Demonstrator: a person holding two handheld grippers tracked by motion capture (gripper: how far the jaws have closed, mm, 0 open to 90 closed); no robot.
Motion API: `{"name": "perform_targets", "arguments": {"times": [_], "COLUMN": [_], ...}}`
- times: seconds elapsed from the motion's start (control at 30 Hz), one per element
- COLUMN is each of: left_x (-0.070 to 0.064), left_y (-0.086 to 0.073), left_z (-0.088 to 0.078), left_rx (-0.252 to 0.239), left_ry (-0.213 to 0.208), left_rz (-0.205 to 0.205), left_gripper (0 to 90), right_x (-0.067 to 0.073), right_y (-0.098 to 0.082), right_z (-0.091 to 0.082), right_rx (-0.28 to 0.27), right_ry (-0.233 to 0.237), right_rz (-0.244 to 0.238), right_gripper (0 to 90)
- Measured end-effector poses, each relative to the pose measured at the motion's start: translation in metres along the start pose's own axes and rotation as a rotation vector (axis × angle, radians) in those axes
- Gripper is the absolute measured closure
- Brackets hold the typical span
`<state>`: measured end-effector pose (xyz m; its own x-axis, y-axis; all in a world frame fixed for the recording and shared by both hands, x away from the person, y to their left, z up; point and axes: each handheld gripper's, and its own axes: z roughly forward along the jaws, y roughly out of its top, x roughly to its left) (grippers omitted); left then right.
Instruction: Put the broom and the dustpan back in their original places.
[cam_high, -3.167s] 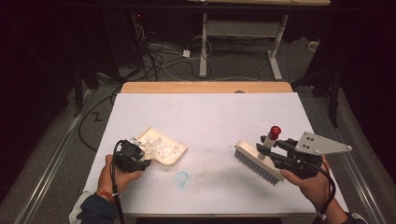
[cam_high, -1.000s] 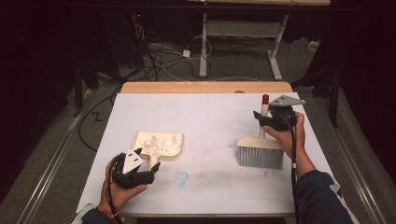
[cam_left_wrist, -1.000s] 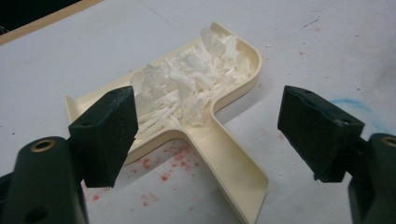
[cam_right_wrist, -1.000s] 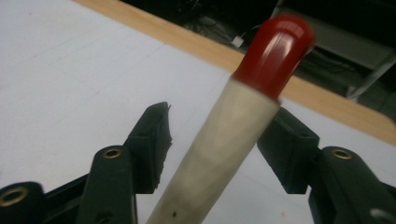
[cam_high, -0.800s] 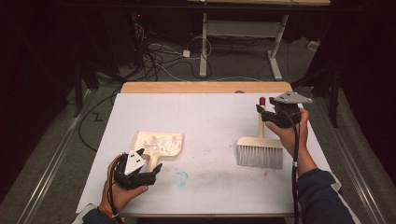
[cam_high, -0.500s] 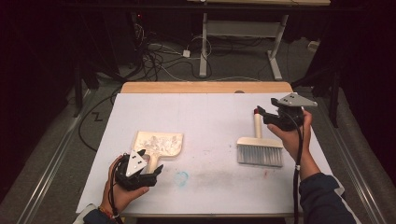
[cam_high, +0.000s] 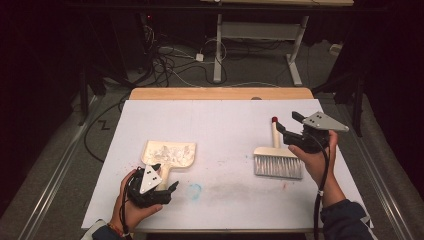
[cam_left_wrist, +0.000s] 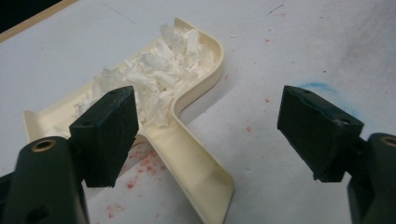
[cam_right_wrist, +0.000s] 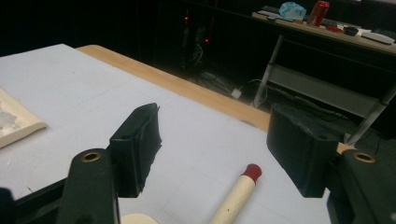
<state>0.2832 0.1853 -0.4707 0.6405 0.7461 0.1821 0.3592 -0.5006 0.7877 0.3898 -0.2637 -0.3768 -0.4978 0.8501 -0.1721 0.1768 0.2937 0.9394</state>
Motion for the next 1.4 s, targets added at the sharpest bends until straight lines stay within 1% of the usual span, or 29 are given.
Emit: {"name": "perform_targets", "arguments": {"times": [0.03, 0.07, 0.1, 0.13, 0.2, 0.23, 0.27, 0.33, 0.37, 0.4, 0.5, 0.53, 0.6, 0.63, 0.7, 0.9, 0.97, 1.03, 1.17, 1.3, 1.37, 1.4], "left_x": [0.000, -0.001, -0.001, -0.002, -0.002, -0.002, -0.003, -0.003, -0.003, -0.002, -0.001, -0.001, -0.002, -0.002, -0.002, -0.003, -0.003, -0.003, -0.003, -0.003, -0.003, -0.004], "left_y": [0.000, 0.000, 0.000, -0.001, -0.001, -0.001, -0.001, -0.001, -0.002, -0.001, -0.002, -0.002, -0.002, -0.002, -0.002, -0.002, -0.002, -0.002, -0.002, -0.002, -0.003, -0.003], "left_z": [0.000, 0.000, 0.001, 0.001, 0.002, 0.003, 0.003, 0.003, 0.002, 0.002, 0.002, 0.002, 0.002, 0.002, 0.002, 0.001, 0.001, 0.001, 0.001, 0.002, 0.002, 0.002], "left_rx": [0.001, 0.001, 0.001, 0.004, 0.014, 0.010, 0.017, 0.009, 0.013, 0.009, 0.011, 0.011, 0.018, 0.013, 0.012, 0.011, 0.012, 0.014, 0.018, 0.020, 0.021, 0.022], "left_ry": [-0.001, -0.002, -0.002, -0.004, -0.004, -0.004, -0.009, -0.002, -0.009, -0.004, -0.005, -0.003, -0.008, -0.003, -0.002, -0.003, -0.005, -0.005, -0.003, -0.003, -0.004, -0.007], "left_rz": [0.003, 0.003, 0.005, 0.007, 0.010, 0.023, 0.014, 0.024, 0.014, 0.025, 0.026, 0.028, 0.018, 0.031, 0.033, 0.037, 0.038, 0.040, 0.044, 0.045, 0.046, 0.044], "left_gripper": [20.1, 20.2, 20.1, 20.2, 20.2, 20.2, 20.2, 20.2, 20.2, 20.2, 20.2, 20.2, 20.2, 20.2, 20.2, 20.2, 20.2, 20.2, 20.2, 20.2, 20.2, 20.2], "right_x": [0.000, 0.001, 0.002, 0.002, 0.003, 0.003, 0.004, 0.005, 0.005, 0.006, 0.008, 0.009, 0.011, 0.012, 0.015, 0.019, 0.021, 0.023, 0.027, 0.032, 0.034, 0.035], "right_y": [-0.001, -0.002, -0.003, -0.005, -0.006, -0.007, -0.007, -0.007, -0.007, -0.007, -0.005, -0.005, -0.004, -0.004, -0.003, -0.001, -0.001, -0.001, -0.001, -0.003, -0.004, -0.005], "right_z": [0.000, 0.000, 0.000, -0.001, -0.002, -0.002, -0.002, -0.002, -0.003, -0.004, -0.006, -0.007, -0.010, -0.010, -0.012, -0.019, -0.022, -0.025, -0.030, -0.035, -0.036, -0.037], "right_rx": [0.000, 0.003, 0.001, -0.002, -0.011, -0.011, -0.007, -0.005, -0.007, -0.005, -0.006, -0.008, -0.014, -0.015, -0.012, 0.004, 0.000, 0.006, 0.012, 0.017, 0.028, 0.031], "right_ry": [-0.001, -0.001, -0.010, -0.019, -0.034, -0.035, -0.040, -0.036, -0.033, -0.036, -0.027, -0.029, -0.021, -0.015, -0.010, -0.001, 0.005, 0.007, 0.013, 0.014, 0.015, 0.019], "right_rz": [0.006, 0.013, 0.023, 0.033, 0.041, 0.045, 0.047, 0.038, 0.034, 0.040, 0.028, 0.018, 0.020, 0.008, -0.005, -0.029, -0.030, -0.046, -0.056, -0.076, -0.080, -0.074], "right_gripper": [33.3, 30.1, 28.7, 29.0, 24.7, 24.6, 23.8, 21.3, 21.2, 20.8, 19.9, 19.9, 19.9, 19.8, 19.8, 20.2, 20.3, 20.3, 20.5, 20.6, 20.8, 20.9]}}
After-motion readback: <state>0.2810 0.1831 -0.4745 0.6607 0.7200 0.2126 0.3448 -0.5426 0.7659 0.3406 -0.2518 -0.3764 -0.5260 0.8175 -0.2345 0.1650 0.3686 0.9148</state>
